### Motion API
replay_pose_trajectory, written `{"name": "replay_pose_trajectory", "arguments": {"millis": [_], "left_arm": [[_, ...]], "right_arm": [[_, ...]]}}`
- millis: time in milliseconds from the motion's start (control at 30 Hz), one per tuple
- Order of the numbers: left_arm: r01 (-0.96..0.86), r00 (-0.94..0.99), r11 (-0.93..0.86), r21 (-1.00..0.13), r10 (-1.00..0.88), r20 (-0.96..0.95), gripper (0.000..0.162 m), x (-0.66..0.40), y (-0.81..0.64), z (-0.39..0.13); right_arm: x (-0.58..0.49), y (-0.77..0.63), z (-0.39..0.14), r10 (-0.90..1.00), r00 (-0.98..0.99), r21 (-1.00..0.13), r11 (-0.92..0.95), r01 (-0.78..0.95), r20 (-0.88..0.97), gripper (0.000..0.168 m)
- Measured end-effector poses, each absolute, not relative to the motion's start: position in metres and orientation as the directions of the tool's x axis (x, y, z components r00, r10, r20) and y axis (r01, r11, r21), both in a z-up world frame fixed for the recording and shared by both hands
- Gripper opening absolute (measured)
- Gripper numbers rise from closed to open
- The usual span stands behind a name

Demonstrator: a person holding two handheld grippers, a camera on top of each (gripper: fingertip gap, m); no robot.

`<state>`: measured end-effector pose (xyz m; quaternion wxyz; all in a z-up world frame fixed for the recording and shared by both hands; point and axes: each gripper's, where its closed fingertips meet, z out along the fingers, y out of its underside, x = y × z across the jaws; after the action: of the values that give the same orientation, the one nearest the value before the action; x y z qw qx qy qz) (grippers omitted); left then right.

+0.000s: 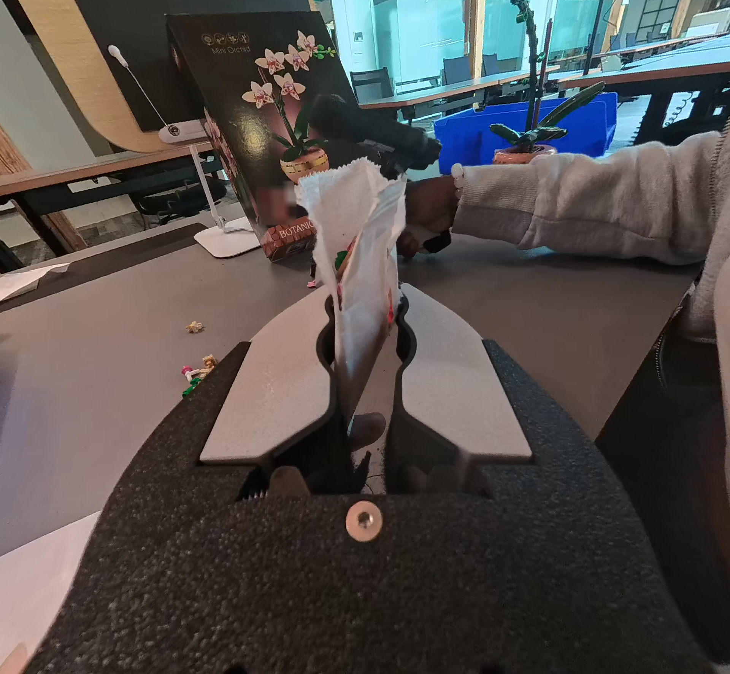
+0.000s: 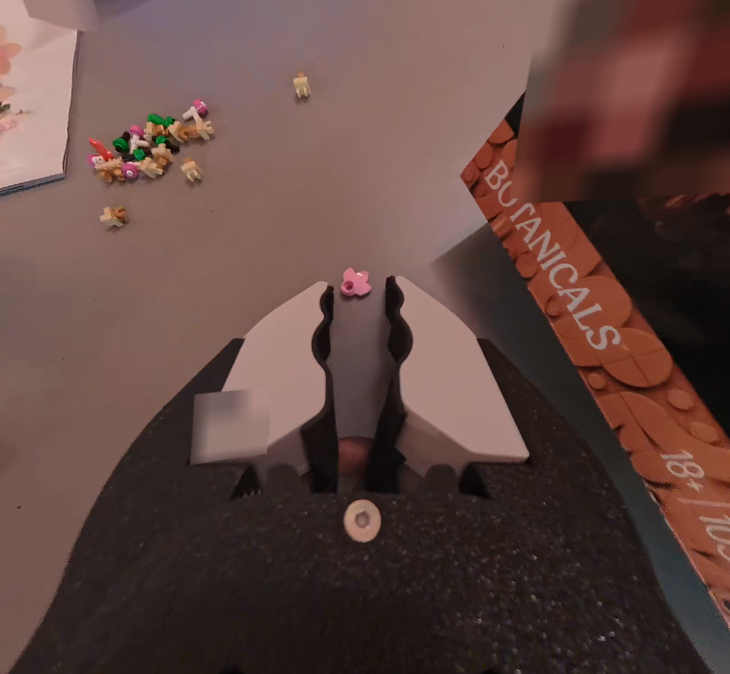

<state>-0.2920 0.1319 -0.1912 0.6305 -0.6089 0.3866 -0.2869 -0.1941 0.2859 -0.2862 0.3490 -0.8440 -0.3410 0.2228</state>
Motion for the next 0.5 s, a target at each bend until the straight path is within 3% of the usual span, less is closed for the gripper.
{"name": "replay_pose_trajectory", "arguments": {"millis": [67, 333, 433, 500], "left_arm": [[-0.115, 0.536, 0.093, -0.989, -0.832, -0.141, 0.026, -0.291, 0.132, -0.192], [-0.133, 0.554, 0.07, -0.989, -0.822, -0.132, 0.026, -0.292, 0.136, -0.194], [-0.143, 0.565, 0.047, -0.989, -0.816, -0.12, 0.026, -0.292, 0.14, -0.196], [-0.15, 0.571, 0.037, -0.988, -0.812, -0.117, 0.026, -0.292, 0.142, -0.198]], "right_arm": [[-0.195, 0.289, -0.287, 0.727, 0.674, -0.743, -0.522, 0.42, -0.13, 0.014], [-0.194, 0.285, -0.285, 0.744, 0.657, -0.748, -0.503, 0.433, -0.121, 0.013], [-0.209, 0.268, -0.245, 0.783, 0.583, -0.816, -0.473, 0.333, -0.216, 0.013], [-0.234, 0.235, -0.194, 0.86, 0.425, -0.877, -0.411, 0.248, -0.283, 0.013]]}}
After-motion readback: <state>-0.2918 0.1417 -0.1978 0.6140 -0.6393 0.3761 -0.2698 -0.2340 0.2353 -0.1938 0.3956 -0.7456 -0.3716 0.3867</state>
